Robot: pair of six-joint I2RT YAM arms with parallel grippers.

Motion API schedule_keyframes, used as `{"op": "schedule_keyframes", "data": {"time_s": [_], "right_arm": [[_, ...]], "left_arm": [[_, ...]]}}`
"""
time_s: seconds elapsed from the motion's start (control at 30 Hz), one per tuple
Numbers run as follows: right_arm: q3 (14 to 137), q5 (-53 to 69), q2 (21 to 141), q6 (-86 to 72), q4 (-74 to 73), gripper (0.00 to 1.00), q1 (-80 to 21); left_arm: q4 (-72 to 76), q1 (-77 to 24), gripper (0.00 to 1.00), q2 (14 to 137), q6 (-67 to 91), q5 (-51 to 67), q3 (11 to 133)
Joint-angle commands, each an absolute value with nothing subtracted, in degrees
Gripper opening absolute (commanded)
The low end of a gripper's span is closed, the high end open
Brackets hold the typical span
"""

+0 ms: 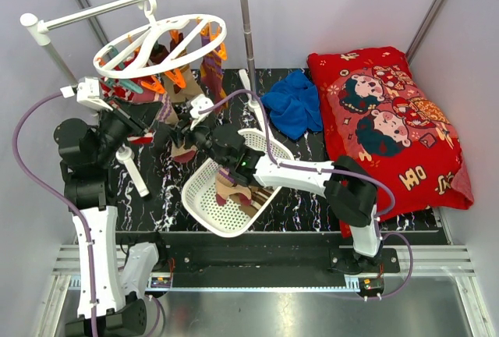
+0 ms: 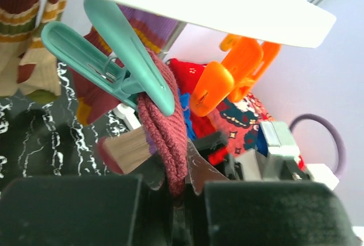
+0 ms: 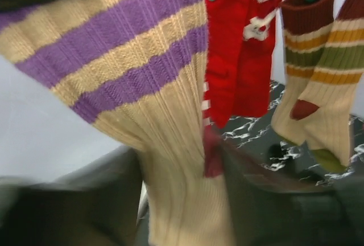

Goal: Remove the socks clipped to the hanger

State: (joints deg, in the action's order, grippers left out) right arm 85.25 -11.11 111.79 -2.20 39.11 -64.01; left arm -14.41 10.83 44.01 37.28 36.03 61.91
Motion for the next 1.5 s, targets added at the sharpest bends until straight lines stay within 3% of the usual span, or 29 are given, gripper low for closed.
{"op": "schedule_keyframes", "data": {"time_s": [0.0, 0.03, 0.1, 0.17, 0.2, 0.47, 0.63, 1.1, 1.47], "right_arm": [[88.5, -14.2, 112.8, -0.8, 38.9, 0.34, -64.2], [88.2, -13.9, 112.3, -0.9, 38.6, 0.19, -64.2], [86.2, -12.6, 110.5, -1.5, 39.1, 0.01, -64.2], [83.1, -11.7, 107.9, -3.4, 40.8, 0.00, -64.2], [82.0, -11.2, 107.0, -4.0, 42.1, 0.00, -64.2], [75.3, -5.0, 101.0, -9.4, 46.2, 0.00, -64.2], [73.6, -3.7, 99.6, -11.0, 47.0, 0.00, -64.2], [71.6, -0.2, 98.4, -16.0, 49.6, 0.00, -64.2], [70.8, 5.0, 99.0, -20.6, 52.1, 0.00, -64.2]], "left_arm": [[-10.4, 10.8, 0.14, 43.1, 39.3, 39.3, 62.2], [-10.5, 10.8, 0.18, 43.1, 39.3, 39.6, 62.2], [-13.3, 10.9, 0.37, 43.2, 38.1, 39.5, 63.1], [-19.7, 10.9, 0.48, 43.4, 34.0, 33.9, 65.6], [-24.3, 11.0, 0.58, 43.5, 33.0, 31.9, 67.9], [-32.4, 11.0, 0.90, 44.2, 31.3, 25.2, 75.6], [-35.7, 11.0, 0.90, 44.7, 29.2, 15.8, 79.6], [-27.6, 11.0, 0.72, 47.5, 29.1, 17.6, 79.5], [-20.2, 11.0, 0.69, 47.3, 30.2, 20.0, 74.8]]}}
